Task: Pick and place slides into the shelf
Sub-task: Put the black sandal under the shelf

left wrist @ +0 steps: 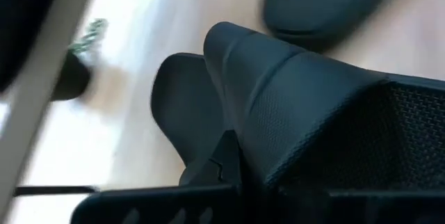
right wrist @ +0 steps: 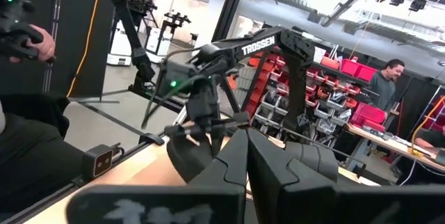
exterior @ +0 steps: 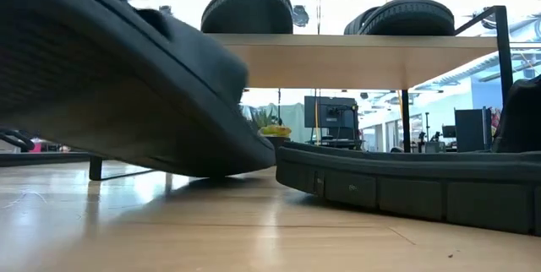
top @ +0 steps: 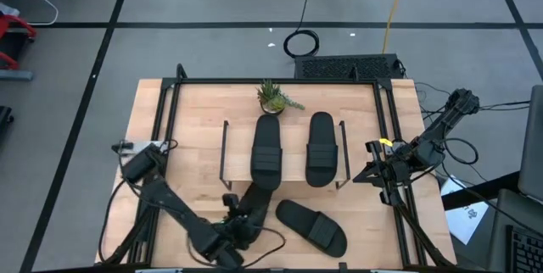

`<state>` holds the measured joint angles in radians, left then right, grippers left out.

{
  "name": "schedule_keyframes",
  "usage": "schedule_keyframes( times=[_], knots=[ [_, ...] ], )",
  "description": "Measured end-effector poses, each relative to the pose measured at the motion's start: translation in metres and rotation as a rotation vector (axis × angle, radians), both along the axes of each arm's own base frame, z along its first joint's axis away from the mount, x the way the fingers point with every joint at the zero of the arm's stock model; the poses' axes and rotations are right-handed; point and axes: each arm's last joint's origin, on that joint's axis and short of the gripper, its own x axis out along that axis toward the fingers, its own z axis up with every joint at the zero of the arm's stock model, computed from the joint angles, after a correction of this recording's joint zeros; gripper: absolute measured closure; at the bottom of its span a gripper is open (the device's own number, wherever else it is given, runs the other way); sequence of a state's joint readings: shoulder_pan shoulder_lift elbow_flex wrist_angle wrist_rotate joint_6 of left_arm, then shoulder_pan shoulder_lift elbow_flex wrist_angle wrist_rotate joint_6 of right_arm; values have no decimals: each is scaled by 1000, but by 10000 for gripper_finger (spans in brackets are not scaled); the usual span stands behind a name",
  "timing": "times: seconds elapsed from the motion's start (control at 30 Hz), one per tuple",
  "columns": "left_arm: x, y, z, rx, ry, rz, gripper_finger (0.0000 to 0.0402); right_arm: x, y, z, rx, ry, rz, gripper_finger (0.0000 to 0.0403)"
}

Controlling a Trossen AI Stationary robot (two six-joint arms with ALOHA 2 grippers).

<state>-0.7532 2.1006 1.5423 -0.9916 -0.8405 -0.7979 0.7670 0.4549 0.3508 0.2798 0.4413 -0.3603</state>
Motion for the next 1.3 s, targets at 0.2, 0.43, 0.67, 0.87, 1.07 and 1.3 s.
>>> schedule_keyframes(
  times=[0.2, 0.43, 0.67, 0.87, 1.07, 1.3],
  knots=[
    [19, 13, -8, 86, 65, 124, 401, 0, 0, 0, 6, 0, 1, 403],
    [28, 28, -6, 84, 45, 225, 401, 0, 0, 1, 12, -4, 1, 403],
    [36, 43, -6, 66, 47, 298, 401, 0, 0, 1, 12, -4, 1, 403],
    [42, 54, -7, 51, 70, 334, 401, 0, 0, 1, 13, -4, 1, 403],
    [43, 56, -7, 42, 100, 330, 401, 0, 0, 1, 20, -1, 2, 403],
    [43, 56, -8, -13, 158, 334, 369, 0, 0, 1, 32, 2, 3, 403]
  ],
)
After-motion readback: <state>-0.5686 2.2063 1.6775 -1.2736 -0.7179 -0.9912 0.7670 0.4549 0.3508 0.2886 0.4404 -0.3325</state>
